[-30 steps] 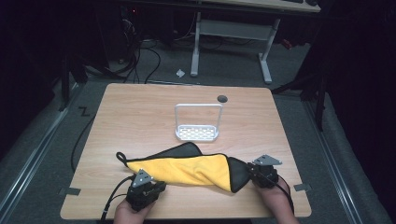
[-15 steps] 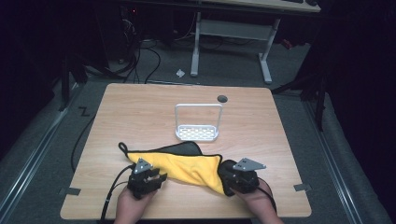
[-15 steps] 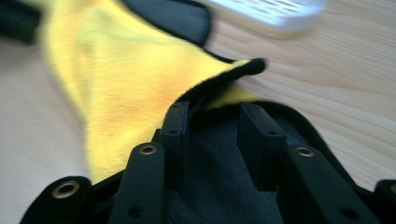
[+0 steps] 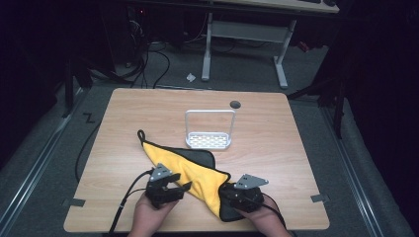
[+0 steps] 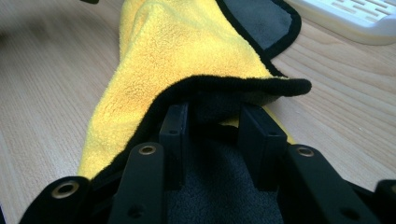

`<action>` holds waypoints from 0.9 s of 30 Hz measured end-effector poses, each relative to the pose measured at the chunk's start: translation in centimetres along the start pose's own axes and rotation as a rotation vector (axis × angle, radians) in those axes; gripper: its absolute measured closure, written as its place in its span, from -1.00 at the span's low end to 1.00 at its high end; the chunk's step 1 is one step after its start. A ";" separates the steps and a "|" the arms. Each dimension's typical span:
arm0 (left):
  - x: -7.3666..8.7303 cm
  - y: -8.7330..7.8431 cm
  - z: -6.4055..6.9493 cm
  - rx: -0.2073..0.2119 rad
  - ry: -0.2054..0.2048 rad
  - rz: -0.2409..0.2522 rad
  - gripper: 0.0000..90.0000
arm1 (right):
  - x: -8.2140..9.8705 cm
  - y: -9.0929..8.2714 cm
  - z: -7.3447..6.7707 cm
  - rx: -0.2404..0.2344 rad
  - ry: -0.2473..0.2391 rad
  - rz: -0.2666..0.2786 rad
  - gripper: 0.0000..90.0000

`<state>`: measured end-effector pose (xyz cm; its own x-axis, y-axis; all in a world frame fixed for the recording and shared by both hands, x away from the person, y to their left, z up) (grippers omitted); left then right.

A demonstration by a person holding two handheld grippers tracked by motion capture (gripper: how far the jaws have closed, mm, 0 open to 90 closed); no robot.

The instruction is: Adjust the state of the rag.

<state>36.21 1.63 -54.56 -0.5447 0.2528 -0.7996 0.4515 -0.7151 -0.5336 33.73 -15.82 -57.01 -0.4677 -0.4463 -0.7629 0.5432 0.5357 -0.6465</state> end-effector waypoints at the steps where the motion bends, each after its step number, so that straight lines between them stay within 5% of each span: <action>1: -0.4 0.7 0.4 0.007 0.010 -0.003 -0.09 | 0.0 0.0 -0.1 -0.001 0.000 -0.002 0.43; 5: -0.3 3.9 0.7 -0.017 0.030 -0.101 -0.01 | 0.2 0.2 -0.1 -0.005 -0.004 -0.009 0.41; 8: 0.5 4.9 0.3 -0.060 0.057 -0.143 0.56 | 0.3 -0.1 0.3 0.003 0.003 -0.011 0.34; 10: 0.5 4.7 0.3 -0.057 0.054 -0.130 0.74 | 0.5 -0.5 1.2 0.027 0.013 -0.009 0.26; 14: 0.3 3.9 0.3 -0.036 0.047 -0.099 0.80 | 1.1 -0.6 3.1 0.086 0.016 -0.026 0.16; 18: 0.2 3.0 0.5 0.001 0.031 -0.065 0.79 | 0.9 -0.1 3.6 0.075 0.021 -0.027 0.06; 19: 0.2 2.7 0.6 0.002 0.032 -0.057 0.79 | 0.8 0.2 3.6 0.082 0.010 -0.037 0.11; 22: 0.6 1.7 0.5 0.007 0.027 -0.038 0.81 | 0.9 1.1 3.4 0.111 -0.060 -0.082 0.82; 27: 2.0 -0.8 1.0 0.037 0.000 -0.014 0.83 | 0.6 1.3 5.7 0.171 0.004 -0.095 0.94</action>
<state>34.07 2.10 -55.41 -0.5506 0.2629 -0.7923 0.4174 -0.7353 -0.5340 38.11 -19.43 -58.33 -0.5247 -0.4861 -0.6988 0.6070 0.3619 -0.7075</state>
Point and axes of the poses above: each handheld gripper's, and its own axes: y roughly forward along the jaws, x roughly out of its underside, z roughly to its right, the point moved 8 cm from there along y, roughly forward along the jaws, and after that the axes turned 1 degree about x, right-handed, at the moved point
